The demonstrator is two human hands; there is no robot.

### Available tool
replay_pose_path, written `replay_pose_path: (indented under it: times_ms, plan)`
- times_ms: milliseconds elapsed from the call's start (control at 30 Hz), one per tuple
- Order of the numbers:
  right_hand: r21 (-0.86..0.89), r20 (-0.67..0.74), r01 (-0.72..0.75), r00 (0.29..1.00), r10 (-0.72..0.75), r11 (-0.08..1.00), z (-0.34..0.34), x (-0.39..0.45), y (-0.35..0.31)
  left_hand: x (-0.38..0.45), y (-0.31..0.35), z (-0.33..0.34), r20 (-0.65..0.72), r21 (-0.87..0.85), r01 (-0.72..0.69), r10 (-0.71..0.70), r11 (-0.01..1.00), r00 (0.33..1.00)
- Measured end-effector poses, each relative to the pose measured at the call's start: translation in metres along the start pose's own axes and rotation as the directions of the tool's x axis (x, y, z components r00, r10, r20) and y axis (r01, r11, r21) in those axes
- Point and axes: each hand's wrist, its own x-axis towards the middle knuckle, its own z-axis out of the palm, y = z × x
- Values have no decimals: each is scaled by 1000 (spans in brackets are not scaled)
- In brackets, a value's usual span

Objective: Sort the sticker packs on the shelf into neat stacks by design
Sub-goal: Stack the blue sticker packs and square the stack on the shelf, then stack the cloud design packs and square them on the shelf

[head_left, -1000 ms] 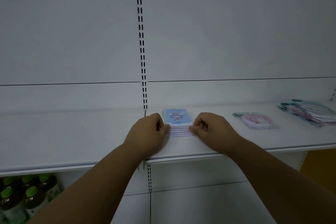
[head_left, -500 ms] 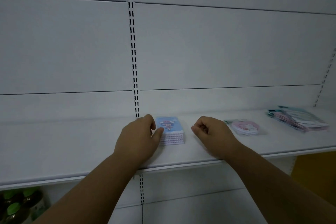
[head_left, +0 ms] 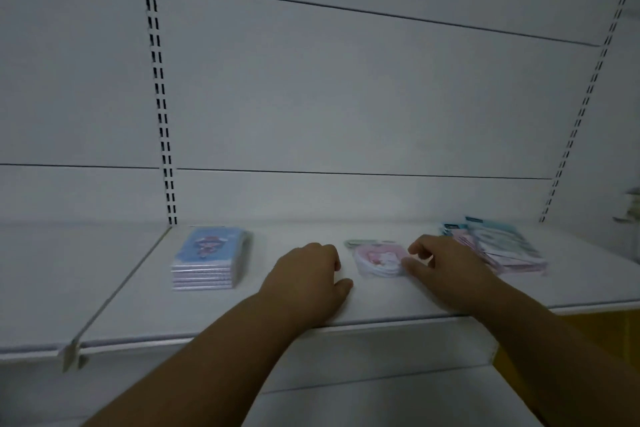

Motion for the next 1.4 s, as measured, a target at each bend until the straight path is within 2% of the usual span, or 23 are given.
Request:
replay_pose_path:
  times_ms: [67, 133, 300, 433, 600, 833, 1100, 1400]
  plan:
    - [13, 47, 9, 999, -9, 1000, 6, 1, 14, 12, 12, 16, 11, 95, 55, -56, 994, 998]
    - [35, 43, 57, 997, -59, 998, 10, 2, 24, 21, 24, 28, -2, 116, 87, -87, 989, 996]
    - [60, -26, 196, 980, -195, 979, 15, 6, 23, 29, 41, 35, -74, 21, 176, -174, 984, 982]
    - [112, -8, 212, 977, -213, 971, 15, 4, 12, 21, 39, 27, -104, -43, 252, -255, 967, 961]
    - [164, -7, 261, 965, -263, 951, 21, -2, -8, 2, 21, 12, -109, -34, 298, -300, 954, 948]
    - [255, 27, 198, 977, -212, 946, 22, -9, -26, -12, 2, 1, -86, -92, 258, -266, 962, 960]
    - [148, -34, 284, 959, -282, 947, 23, -18, -24, -18, -1, 7, -150, -101, 183, -197, 978, 969]
    - [115, -36, 298, 955, -296, 948, 25, -12, -27, -19, 2, 6, -160, -103, 208, -223, 973, 962]
